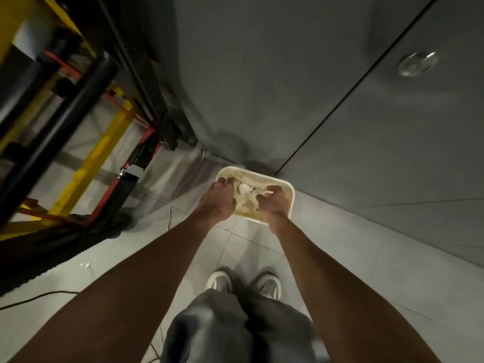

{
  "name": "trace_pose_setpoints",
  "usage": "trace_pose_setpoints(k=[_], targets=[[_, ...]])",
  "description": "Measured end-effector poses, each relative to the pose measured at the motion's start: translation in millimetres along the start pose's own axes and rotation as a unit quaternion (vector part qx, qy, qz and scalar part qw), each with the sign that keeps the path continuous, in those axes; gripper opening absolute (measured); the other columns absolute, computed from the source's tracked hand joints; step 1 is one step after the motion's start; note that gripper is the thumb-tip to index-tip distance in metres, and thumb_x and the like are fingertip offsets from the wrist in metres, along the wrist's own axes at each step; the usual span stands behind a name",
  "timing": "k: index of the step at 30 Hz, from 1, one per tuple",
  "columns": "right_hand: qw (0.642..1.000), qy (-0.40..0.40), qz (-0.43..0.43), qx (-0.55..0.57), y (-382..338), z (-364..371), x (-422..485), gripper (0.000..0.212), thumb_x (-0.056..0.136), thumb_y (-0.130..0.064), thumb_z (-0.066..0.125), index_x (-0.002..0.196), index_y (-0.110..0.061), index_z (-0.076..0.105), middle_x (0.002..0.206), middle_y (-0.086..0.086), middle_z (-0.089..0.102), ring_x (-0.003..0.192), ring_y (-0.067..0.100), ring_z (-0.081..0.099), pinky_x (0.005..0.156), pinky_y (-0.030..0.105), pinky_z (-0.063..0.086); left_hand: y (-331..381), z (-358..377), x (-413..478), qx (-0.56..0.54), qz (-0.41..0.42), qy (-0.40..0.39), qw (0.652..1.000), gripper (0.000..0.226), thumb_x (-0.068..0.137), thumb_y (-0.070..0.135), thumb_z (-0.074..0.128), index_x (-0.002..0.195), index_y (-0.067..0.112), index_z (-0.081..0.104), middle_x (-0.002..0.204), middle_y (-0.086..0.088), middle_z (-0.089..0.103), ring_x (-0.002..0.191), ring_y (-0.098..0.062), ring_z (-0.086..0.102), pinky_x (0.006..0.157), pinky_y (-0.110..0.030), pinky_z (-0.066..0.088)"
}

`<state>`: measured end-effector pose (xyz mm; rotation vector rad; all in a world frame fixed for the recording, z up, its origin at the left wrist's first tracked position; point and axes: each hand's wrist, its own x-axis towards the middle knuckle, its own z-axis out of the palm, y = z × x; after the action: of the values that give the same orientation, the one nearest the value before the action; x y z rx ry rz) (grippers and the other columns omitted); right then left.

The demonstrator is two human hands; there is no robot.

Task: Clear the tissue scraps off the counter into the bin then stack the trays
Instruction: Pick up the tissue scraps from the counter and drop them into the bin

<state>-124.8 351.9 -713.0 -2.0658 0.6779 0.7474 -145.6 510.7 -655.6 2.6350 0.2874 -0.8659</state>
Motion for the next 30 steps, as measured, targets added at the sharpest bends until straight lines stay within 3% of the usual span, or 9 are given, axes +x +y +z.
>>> trace_pose_setpoints(k=[2,4,7,11,18,21,23,27,30], targets=[[1.000,0.013,-0.022,-0.013,-22.8,-30.5,-47.0,0.037,0.091,-0.027,0.067,0.127,-0.022,0.061,0.123,0.004,0.073,0.112,0.028,0.070,0.100,0.035,0.056,4.9,-29.5,-31.0,0.008,0.005,0.012,1.000,0.052,0.100,0.028,0.060,0.146,0.015,0.039,0.139,-0.014,0.053,0.126,-0.036,0.055,0.099,-0.050,0.053],[0.997,0.024,-0.060,-0.036,-46.1,-62.9,-95.6,0.033,0.097,-0.023,0.065,0.129,-0.020,0.059,0.126,0.005,0.071,0.116,0.027,0.067,0.093,0.024,0.050,13.9,-65.5,-67.4,0.013,0.012,0.031,0.999,0.054,0.102,0.029,0.058,0.150,0.016,0.037,0.140,-0.014,0.054,0.125,-0.035,0.057,0.098,-0.049,0.052],[0.985,0.035,-0.144,-0.091,-80.4,-111.4,-173.1,0.034,0.101,-0.024,0.065,0.133,-0.020,0.056,0.131,0.007,0.068,0.117,0.029,0.066,0.093,0.030,0.052,32.9,-126.8,-131.5,0.013,0.024,0.064,0.998,0.052,0.103,0.029,0.058,0.150,0.021,0.038,0.138,-0.012,0.057,0.122,-0.034,0.060,0.092,-0.047,0.055],[0.964,0.054,-0.219,-0.141,-133.1,-184.5,-285.4,0.038,0.099,-0.027,0.065,0.136,-0.026,0.055,0.128,0.008,0.064,0.109,0.033,0.066,0.090,0.041,0.058,57.4,-214.4,-223.1,-0.007,0.053,0.101,0.993,0.055,0.099,0.035,0.059,0.149,0.030,0.036,0.147,-0.006,0.052,0.127,-0.033,0.059,0.097,-0.049,0.055],[0.939,0.122,-0.299,-0.119,-199.1,-310.4,-431.6,0.037,0.101,-0.035,0.062,0.137,-0.031,0.054,0.136,-0.003,0.062,0.114,0.024,0.065,0.095,0.041,0.056,105.9,-335.7,-340.6,-0.068,0.117,0.177,0.975,0.045,0.098,0.029,0.059,0.140,0.025,0.048,0.133,-0.011,0.062,0.120,-0.033,0.060,0.094,-0.047,0.056],[0.932,0.155,-0.314,-0.092,-214.4,-356.0,-465.1,0.034,0.102,-0.037,0.061,0.135,-0.030,0.054,0.132,-0.002,0.064,0.101,0.022,0.068,0.090,0.039,0.056,132.4,-368.5,-366.6,-0.089,0.127,0.199,0.968,0.035,0.100,0.032,0.058,0.133,0.023,0.052,0.125,-0.005,0.064,0.115,-0.025,0.060,0.092,-0.043,0.056],[0.929,0.171,-0.320,-0.074,-223.0,-386.0,-476.6,0.033,0.102,-0.037,0.061,0.135,-0.031,0.055,0.131,-0.003,0.065,0.104,0.021,0.067,0.093,0.038,0.055,157.4,-388.3,-378.0,-0.116,0.144,0.212,0.960,0.032,0.100,0.031,0.061,0.130,0.025,0.052,0.120,-0.002,0.064,0.109,-0.021,0.060,0.086,-0.042,0.058],[0.917,0.218,-0.331,-0.047,-238.0,-448.9,-469.6,0.031,0.101,-0.039,0.063,0.131,-0.032,0.057,0.130,-0.005,0.065,0.116,0.019,0.065,0.100,0.036,0.052,218.1,-424.0,-380.5,-0.171,0.181,0.212,0.945,0.042,0.100,0.029,0.062,0.141,0.029,0.051,0.135,0.002,0.062,0.121,-0.017,0.058,0.100,-0.036,0.052],[0.909,0.254,-0.331,-0.027,-245.7,-501.8,-446.0,0.031,0.099,-0.038,0.064,0.129,-0.033,0.059,0.129,-0.007,0.066,0.118,0.016,0.064,0.099,0.030,0.048,272.6,-441.3,-357.5,-0.173,0.210,0.230,0.934,0.041,0.098,0.027,0.063,0.138,0.028,0.054,0.132,0.006,0.065,0.122,-0.017,0.060,0.102,-0.034,0.049]])
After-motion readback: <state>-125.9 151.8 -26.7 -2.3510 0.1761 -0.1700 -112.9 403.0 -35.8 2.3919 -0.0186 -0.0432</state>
